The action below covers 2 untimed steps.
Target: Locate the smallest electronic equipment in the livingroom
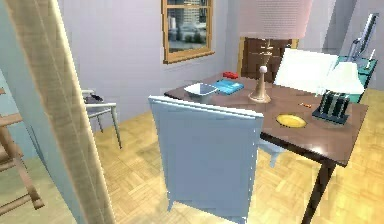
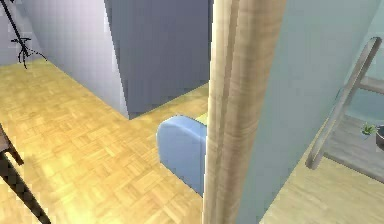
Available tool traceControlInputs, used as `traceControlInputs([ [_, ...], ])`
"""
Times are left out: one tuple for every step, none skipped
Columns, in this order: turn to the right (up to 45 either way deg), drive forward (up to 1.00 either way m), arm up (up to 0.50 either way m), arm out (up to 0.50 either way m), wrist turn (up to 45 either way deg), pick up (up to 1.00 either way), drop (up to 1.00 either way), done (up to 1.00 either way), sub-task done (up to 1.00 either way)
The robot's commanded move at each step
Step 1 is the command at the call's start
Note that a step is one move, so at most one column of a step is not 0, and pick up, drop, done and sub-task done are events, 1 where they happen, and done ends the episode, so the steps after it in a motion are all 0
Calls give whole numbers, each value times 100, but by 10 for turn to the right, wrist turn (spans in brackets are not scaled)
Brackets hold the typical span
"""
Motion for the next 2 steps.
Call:
traceControlInputs([
  [180,0,0,0,0,0,0,0,0],
  [0,10,0,0,0,0,0,0,0],
])
